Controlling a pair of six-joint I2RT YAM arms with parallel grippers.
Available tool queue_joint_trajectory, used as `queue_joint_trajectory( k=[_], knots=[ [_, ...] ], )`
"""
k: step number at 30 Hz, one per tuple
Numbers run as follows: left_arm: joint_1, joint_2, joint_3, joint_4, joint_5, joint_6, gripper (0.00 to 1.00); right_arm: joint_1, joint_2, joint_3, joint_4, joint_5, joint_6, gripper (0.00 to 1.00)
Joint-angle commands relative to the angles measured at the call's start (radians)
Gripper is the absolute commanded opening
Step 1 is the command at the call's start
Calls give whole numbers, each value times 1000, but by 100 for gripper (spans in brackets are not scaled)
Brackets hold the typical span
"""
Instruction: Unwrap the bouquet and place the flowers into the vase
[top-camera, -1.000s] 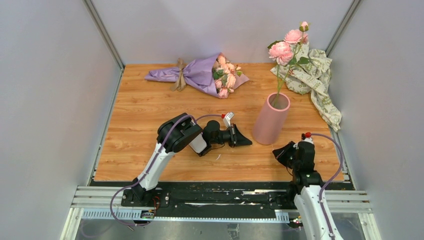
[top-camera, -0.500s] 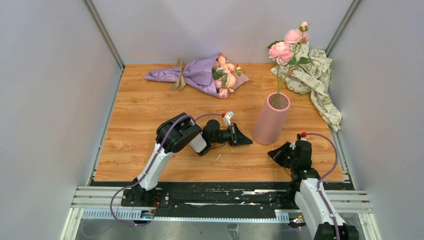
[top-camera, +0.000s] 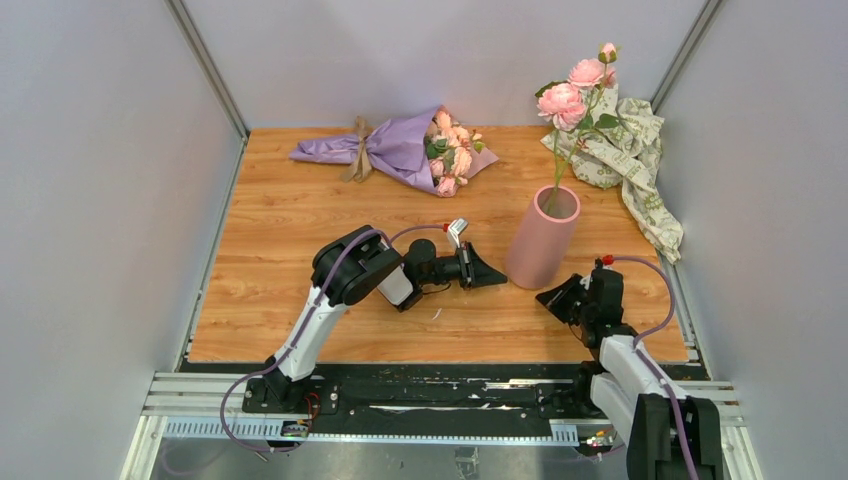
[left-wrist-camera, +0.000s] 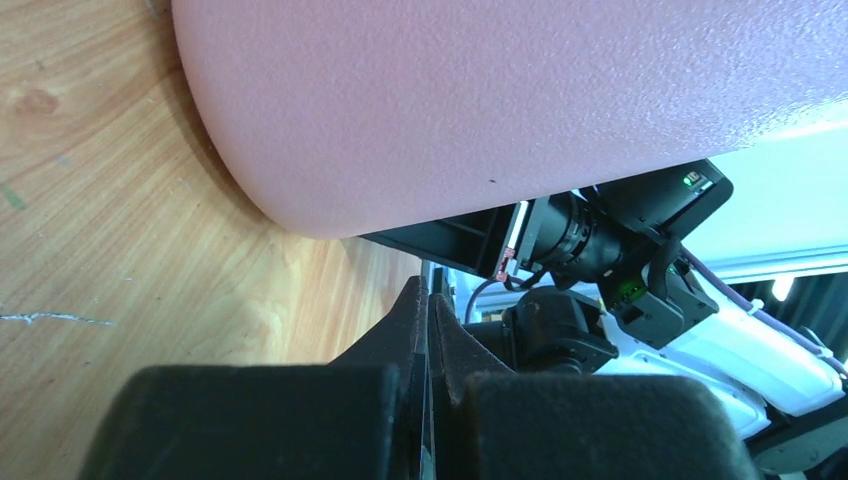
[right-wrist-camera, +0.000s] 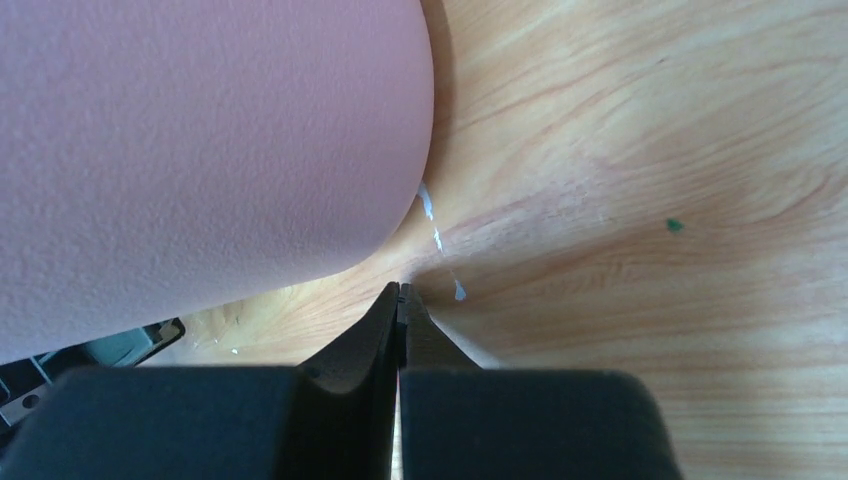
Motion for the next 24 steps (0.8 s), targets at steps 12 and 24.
queue_joint_trajectory(
  k=[12,24],
  knots=[
    [47,-56,-52,-21,10,37,0,-72,217,63,125,-39,-60,0],
    [65,-108,-46,-155,8,117,0,-76,442,138,217,-121,-63,0]
  ],
)
